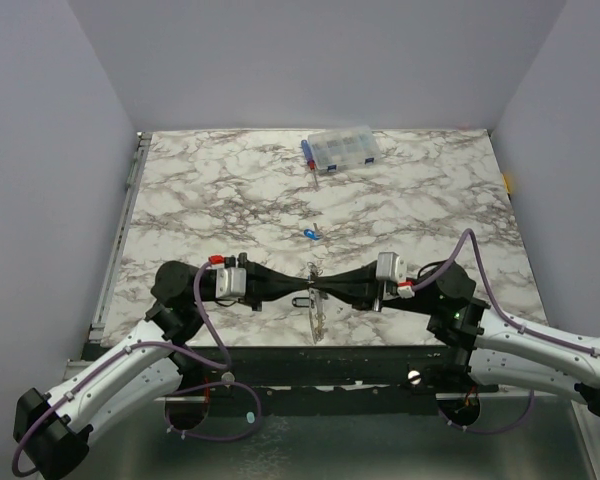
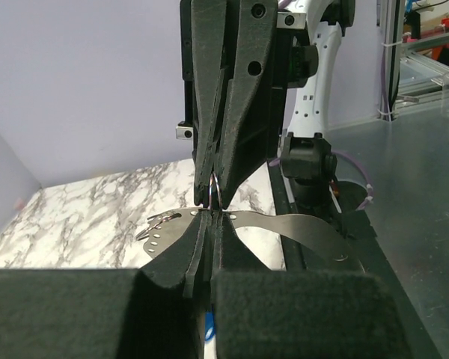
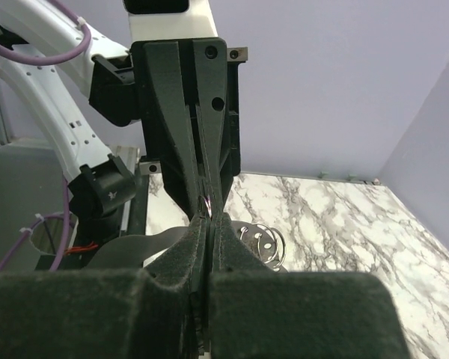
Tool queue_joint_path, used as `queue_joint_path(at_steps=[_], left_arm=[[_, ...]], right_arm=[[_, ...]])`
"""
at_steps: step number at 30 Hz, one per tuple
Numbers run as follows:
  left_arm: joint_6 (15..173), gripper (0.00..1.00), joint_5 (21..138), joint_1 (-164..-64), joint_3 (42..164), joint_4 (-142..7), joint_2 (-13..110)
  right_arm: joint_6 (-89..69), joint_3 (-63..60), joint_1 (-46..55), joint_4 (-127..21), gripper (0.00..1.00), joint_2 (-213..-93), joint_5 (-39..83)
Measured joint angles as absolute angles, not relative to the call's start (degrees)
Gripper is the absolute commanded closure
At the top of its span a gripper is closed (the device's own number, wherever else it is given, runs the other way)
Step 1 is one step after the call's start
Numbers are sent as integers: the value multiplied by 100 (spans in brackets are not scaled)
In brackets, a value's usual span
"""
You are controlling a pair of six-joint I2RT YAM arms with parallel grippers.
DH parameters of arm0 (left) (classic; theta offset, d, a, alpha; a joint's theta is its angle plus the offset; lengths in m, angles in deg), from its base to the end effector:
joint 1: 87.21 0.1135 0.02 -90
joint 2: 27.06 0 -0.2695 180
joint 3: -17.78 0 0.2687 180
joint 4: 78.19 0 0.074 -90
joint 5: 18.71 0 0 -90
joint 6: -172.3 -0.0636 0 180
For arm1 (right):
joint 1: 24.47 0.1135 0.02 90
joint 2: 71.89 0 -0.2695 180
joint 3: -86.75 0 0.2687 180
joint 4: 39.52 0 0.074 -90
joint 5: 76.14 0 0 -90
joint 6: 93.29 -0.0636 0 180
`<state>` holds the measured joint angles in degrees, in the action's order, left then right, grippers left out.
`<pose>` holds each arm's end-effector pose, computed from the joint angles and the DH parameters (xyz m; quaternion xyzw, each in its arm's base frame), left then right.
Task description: Put the keys on the keyring
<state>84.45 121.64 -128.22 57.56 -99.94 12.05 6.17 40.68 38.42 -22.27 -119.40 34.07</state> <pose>0.1078 -0.1587 0.3303 0.5008 0.3571 -0.4966 0.6124 0.0876 0.2194 0.3419 -0.4635 0.3967 0.4475 0.6539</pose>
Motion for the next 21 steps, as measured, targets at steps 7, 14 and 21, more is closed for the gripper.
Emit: queue_joint_path(at_steps=[7, 14, 21], left_arm=[[8672, 100, 12365, -12820, 5756, -9994, 1409], [8793, 100, 12503, -12818, 5756, -9950, 1608], [8825, 100, 12534, -12805, 5756, -9756, 1695]], right_arm=[[829, 3805, 3842, -3138, 99, -11837, 3488], [1202, 3172, 3840, -4577, 99, -11944, 3547], [1528, 2606, 3814, -5626, 99, -12243, 3577]])
